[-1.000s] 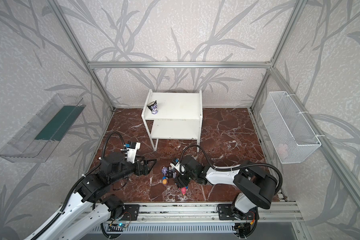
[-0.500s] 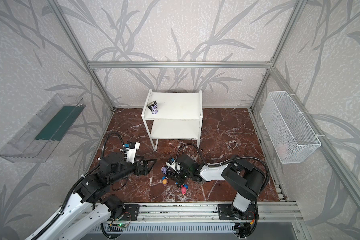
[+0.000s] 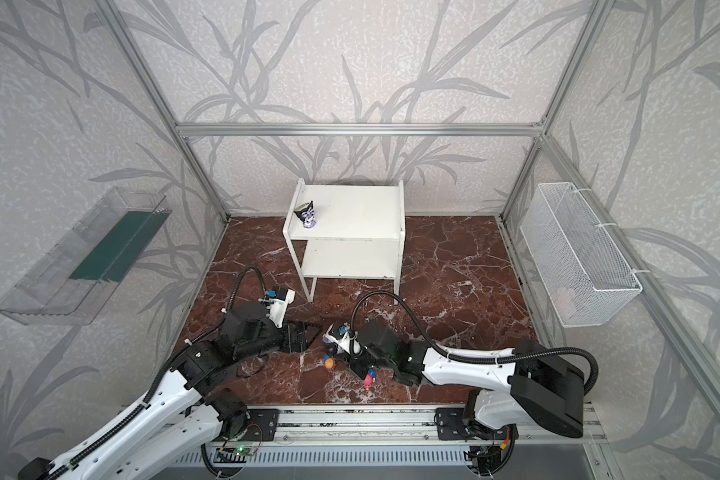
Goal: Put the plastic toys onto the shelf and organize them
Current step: 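Lift the Kuromi figure with the right gripper while the left gripper approaches it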
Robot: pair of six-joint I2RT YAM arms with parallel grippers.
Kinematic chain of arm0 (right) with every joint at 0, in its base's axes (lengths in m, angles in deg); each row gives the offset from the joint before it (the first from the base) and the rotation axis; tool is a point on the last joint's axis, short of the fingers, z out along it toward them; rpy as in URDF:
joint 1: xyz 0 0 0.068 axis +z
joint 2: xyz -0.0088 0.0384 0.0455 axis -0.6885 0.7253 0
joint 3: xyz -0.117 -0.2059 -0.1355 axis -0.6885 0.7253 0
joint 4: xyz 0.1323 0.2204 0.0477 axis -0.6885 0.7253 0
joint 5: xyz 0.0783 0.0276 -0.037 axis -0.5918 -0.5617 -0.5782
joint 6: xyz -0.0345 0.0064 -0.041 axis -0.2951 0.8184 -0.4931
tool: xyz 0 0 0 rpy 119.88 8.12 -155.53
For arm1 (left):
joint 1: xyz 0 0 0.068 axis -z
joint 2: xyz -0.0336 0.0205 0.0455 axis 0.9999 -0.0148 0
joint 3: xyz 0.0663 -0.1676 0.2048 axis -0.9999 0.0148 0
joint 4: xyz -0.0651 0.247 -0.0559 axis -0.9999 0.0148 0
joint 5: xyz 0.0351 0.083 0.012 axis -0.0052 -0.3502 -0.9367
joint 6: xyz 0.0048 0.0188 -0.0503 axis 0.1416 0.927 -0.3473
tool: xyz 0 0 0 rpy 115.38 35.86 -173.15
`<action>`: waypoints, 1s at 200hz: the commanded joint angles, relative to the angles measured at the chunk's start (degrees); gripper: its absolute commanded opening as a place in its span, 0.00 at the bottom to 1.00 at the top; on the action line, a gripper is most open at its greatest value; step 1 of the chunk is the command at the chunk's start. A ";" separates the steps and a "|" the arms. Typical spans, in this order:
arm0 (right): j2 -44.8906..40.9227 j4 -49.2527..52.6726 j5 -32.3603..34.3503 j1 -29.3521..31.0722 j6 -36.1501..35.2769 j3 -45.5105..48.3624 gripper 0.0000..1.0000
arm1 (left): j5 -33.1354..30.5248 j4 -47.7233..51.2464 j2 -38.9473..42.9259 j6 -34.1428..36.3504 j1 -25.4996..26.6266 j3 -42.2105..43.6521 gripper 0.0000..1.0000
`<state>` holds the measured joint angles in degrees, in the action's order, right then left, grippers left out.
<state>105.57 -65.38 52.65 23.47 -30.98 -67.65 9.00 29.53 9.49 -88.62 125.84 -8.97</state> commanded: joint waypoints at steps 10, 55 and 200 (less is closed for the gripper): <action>-2.18 -0.59 23.36 5.41 -2.20 0.87 0.24 | 2.16 -2.59 -4.12 -5.18 2.14 -2.89 0.82; -1.32 -0.39 37.21 7.72 0.45 -0.09 0.23 | 3.32 -6.18 -6.70 -11.98 5.66 -3.36 0.73; 1.31 -5.13 45.99 10.16 -1.18 -0.10 0.21 | 1.12 -21.40 -15.54 -26.49 8.10 -2.20 0.24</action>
<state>106.82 -68.13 95.12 33.09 -31.88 -67.30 10.15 9.93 -5.20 -112.86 133.64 -10.02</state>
